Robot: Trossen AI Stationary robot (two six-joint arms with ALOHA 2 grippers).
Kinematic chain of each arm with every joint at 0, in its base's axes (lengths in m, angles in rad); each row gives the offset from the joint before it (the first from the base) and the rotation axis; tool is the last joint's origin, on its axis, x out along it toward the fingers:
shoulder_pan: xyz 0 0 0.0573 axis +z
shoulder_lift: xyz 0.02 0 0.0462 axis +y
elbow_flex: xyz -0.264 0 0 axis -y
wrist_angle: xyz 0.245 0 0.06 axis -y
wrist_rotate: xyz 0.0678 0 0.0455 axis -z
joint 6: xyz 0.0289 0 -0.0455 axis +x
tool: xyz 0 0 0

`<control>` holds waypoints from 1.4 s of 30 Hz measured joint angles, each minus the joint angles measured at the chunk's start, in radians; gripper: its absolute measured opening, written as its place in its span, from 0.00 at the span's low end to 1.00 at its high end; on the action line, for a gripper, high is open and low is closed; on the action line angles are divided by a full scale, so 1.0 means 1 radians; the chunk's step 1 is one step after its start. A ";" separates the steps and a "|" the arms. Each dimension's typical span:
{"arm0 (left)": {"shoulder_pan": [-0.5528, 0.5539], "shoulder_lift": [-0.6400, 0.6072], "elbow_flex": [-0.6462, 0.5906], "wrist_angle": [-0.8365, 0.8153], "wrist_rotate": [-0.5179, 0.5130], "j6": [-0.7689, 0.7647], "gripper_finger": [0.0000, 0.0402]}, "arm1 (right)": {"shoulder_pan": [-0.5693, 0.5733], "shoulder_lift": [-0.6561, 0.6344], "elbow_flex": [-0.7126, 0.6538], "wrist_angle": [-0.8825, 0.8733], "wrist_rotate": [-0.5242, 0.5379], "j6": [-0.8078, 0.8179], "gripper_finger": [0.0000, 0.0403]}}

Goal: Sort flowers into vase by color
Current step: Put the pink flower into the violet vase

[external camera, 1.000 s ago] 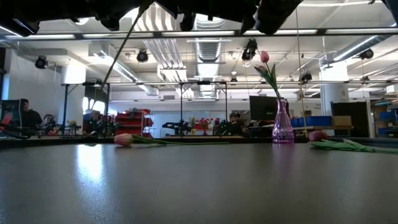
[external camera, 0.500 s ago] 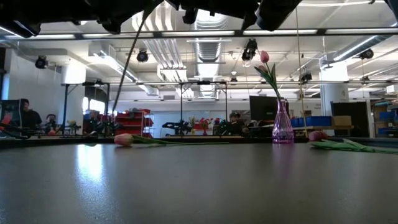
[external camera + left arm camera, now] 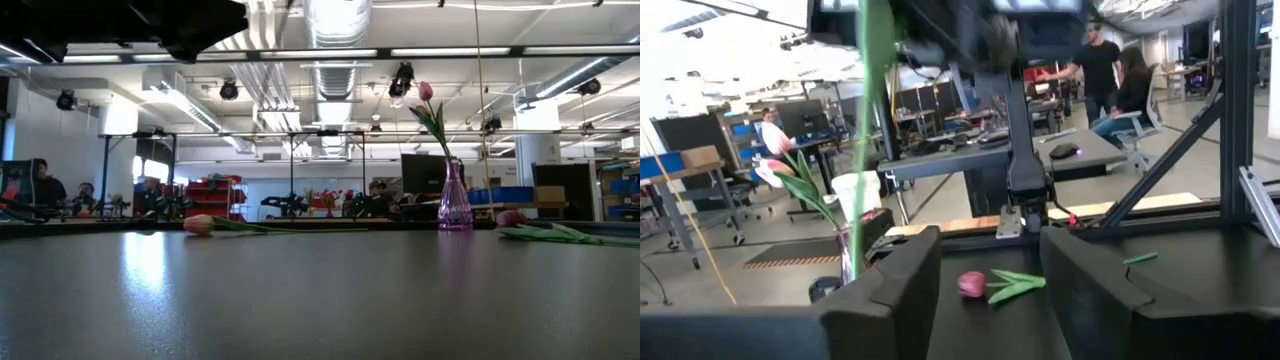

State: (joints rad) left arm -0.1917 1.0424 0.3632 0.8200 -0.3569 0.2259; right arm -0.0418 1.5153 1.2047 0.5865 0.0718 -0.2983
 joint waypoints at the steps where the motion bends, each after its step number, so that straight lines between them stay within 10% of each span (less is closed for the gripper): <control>1: 0.000 0.006 -0.001 0.000 0.000 -0.001 0.40 | 0.000 -0.035 -0.011 -0.027 0.040 -0.026 0.02; 18: 0.000 0.107 -0.006 0.086 0.000 -0.014 0.42 | -0.194 -0.638 -0.278 -0.238 0.456 -0.200 0.02; 42: 0.000 0.150 0.018 0.083 -0.001 -0.014 0.42 | -0.540 -0.597 -0.348 -0.261 0.441 -0.111 0.02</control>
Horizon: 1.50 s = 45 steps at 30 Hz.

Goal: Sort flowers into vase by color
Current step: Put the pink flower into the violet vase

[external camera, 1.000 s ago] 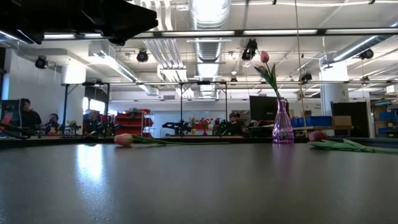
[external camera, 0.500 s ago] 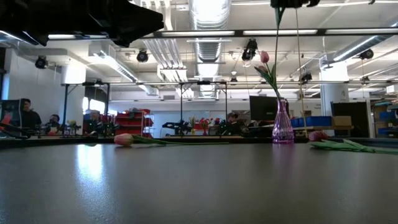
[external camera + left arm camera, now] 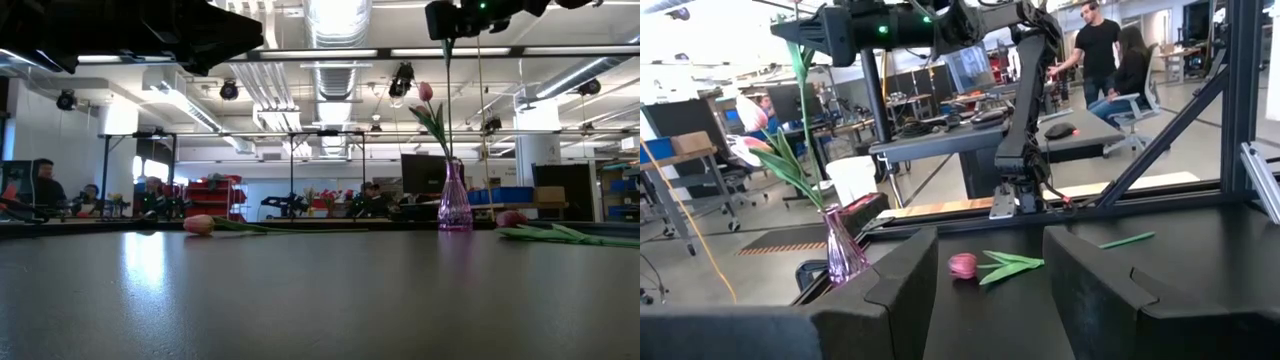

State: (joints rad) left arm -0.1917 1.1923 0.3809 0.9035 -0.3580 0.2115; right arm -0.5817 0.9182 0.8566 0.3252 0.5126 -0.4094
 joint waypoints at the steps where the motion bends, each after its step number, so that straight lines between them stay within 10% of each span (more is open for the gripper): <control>1: 0.000 0.000 0.000 0.000 0.000 0.000 0.42 | -0.002 0.001 0.000 0.000 0.000 0.004 0.02; 45: 0.000 -0.001 0.000 0.001 -0.001 -0.004 0.42 | -0.152 0.115 0.056 -0.135 0.003 0.123 0.02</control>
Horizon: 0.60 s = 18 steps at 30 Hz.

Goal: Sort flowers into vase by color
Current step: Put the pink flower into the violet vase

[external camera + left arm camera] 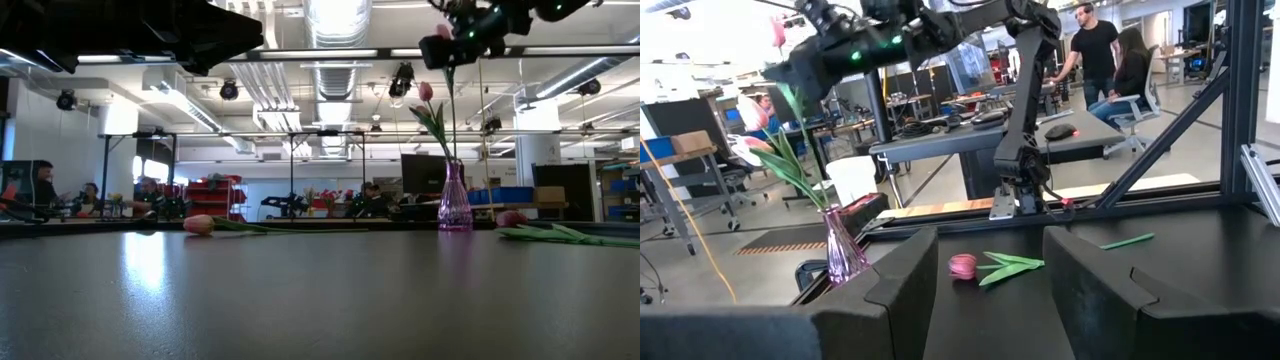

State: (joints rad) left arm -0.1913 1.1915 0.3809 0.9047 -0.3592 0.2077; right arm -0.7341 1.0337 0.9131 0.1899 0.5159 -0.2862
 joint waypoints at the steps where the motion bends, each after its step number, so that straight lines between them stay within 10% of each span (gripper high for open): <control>1: 0.000 0.000 0.000 0.000 0.000 0.000 0.42 | -0.010 0.014 0.000 0.002 0.000 0.003 0.02; 18: 0.000 0.000 0.000 0.000 0.000 0.000 0.42 | -0.078 0.161 -0.004 0.002 -0.097 0.104 0.02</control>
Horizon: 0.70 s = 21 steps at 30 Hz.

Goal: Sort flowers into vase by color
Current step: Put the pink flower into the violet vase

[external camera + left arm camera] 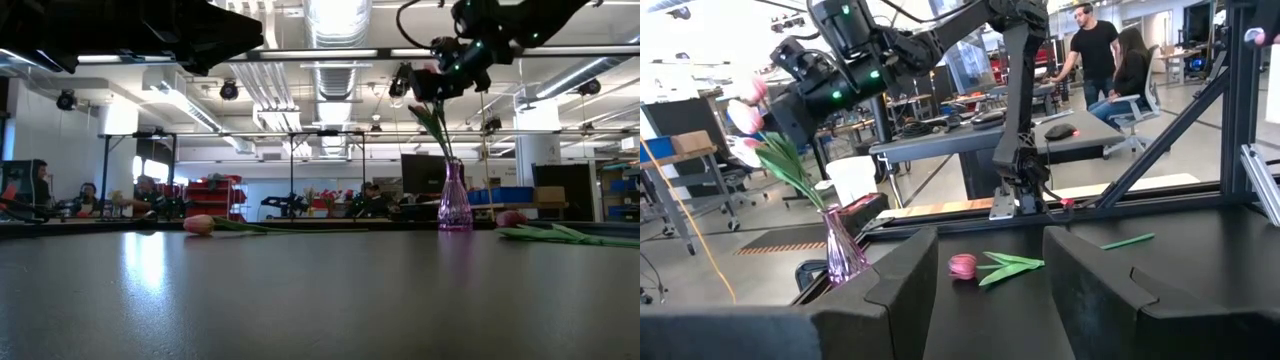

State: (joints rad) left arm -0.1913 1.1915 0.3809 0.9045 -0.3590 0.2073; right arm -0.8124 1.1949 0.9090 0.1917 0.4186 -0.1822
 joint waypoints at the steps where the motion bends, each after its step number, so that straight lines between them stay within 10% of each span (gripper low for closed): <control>1: 0.000 0.000 0.000 0.000 0.000 0.000 0.42 | 0.000 0.000 -0.003 0.000 0.000 0.001 0.02; 11: 0.000 0.000 0.000 -0.001 0.000 -0.003 0.42 | 0.000 -0.039 -0.015 -0.094 0.054 0.030 0.06; 21: 0.006 0.000 -0.001 0.000 0.000 0.002 0.42 | 0.003 -0.125 -0.015 -0.172 0.053 0.026 0.37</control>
State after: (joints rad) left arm -0.1848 1.1915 0.3799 0.9047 -0.3594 0.2098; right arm -0.8097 1.0694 0.8936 0.0198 0.4717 -0.1567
